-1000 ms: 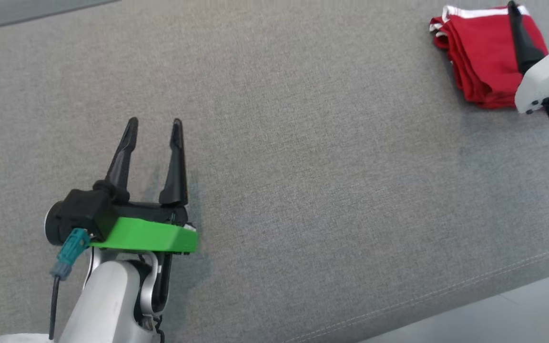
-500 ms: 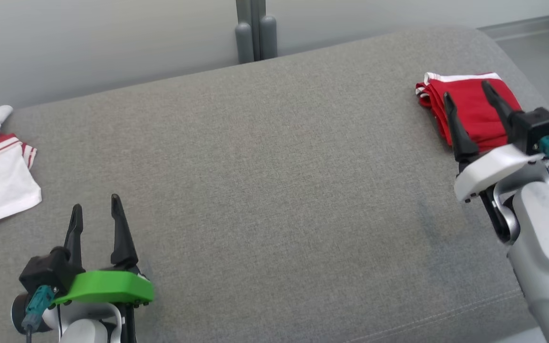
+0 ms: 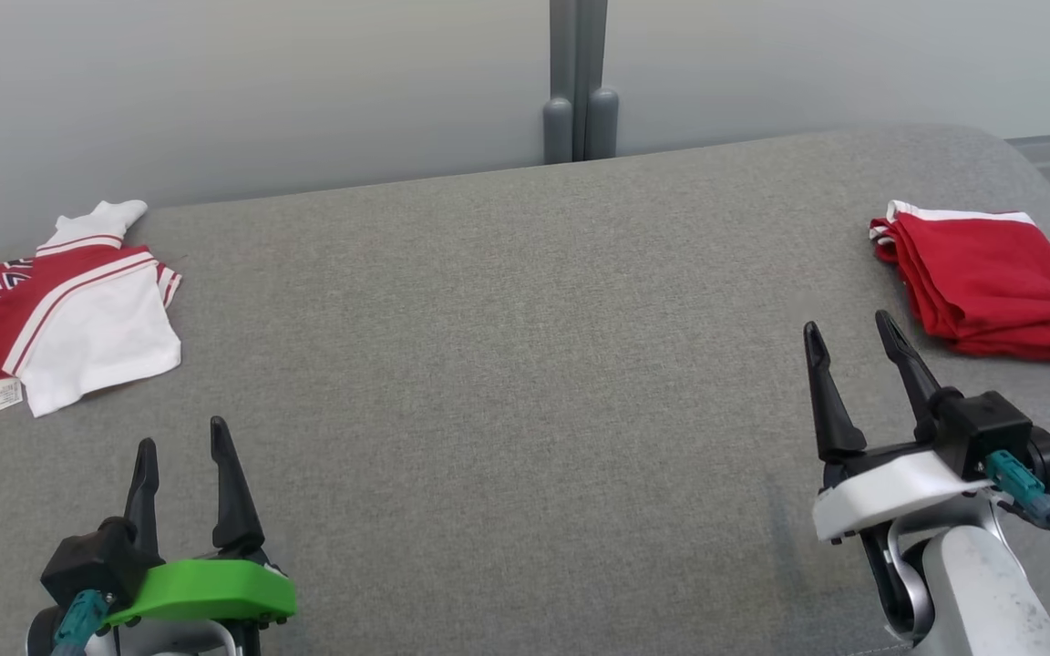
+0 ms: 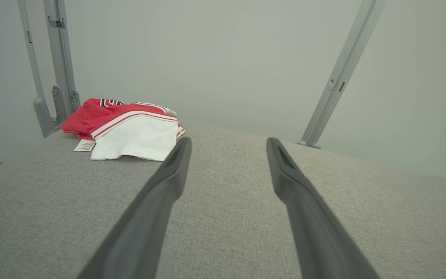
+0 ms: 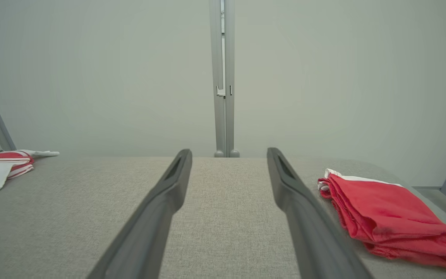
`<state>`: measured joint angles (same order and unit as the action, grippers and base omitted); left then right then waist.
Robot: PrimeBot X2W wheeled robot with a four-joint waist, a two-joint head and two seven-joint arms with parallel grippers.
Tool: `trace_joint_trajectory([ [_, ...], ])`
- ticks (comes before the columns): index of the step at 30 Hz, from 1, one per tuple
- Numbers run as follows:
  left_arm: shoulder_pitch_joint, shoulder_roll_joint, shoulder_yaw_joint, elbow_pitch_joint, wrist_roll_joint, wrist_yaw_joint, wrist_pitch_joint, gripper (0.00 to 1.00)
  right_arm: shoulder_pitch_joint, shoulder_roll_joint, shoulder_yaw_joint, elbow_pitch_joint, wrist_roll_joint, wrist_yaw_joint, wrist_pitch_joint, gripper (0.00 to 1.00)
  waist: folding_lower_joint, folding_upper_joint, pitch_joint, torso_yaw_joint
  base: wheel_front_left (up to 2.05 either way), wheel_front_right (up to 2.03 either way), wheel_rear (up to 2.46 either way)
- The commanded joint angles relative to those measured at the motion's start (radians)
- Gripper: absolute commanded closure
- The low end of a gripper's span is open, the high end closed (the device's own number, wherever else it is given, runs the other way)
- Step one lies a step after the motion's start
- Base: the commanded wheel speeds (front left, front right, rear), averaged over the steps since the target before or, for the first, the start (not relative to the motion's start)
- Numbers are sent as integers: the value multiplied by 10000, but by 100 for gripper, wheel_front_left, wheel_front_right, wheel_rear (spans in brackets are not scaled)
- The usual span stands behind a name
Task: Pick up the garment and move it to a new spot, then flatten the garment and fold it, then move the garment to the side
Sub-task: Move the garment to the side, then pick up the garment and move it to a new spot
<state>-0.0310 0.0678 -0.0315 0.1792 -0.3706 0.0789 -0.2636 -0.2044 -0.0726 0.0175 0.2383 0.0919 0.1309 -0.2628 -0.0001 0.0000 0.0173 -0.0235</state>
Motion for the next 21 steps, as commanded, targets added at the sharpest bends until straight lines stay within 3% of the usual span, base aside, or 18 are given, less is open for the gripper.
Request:
trace_joint_trajectory([
  [1, 108, -51, 42, 20, 80, -80, -8, 0, 237, 42, -59, -179, -110, -3, -24, 0, 1, 0, -75, 151, 0, 0, 0],
  [9, 3, -131, -39, 177, 151, -321, -9, 0, 976, 202, -81, -929, -34, -3, 253, 0, 1, 0, -85, 236, 0, 0, 0],
  [21, 15, -161, -331, 718, 262, -563, -10, 0, 1403, 210, 140, -765, 477, -3, 313, 0, 1, 0, -294, 222, 0, 0, 0],
])
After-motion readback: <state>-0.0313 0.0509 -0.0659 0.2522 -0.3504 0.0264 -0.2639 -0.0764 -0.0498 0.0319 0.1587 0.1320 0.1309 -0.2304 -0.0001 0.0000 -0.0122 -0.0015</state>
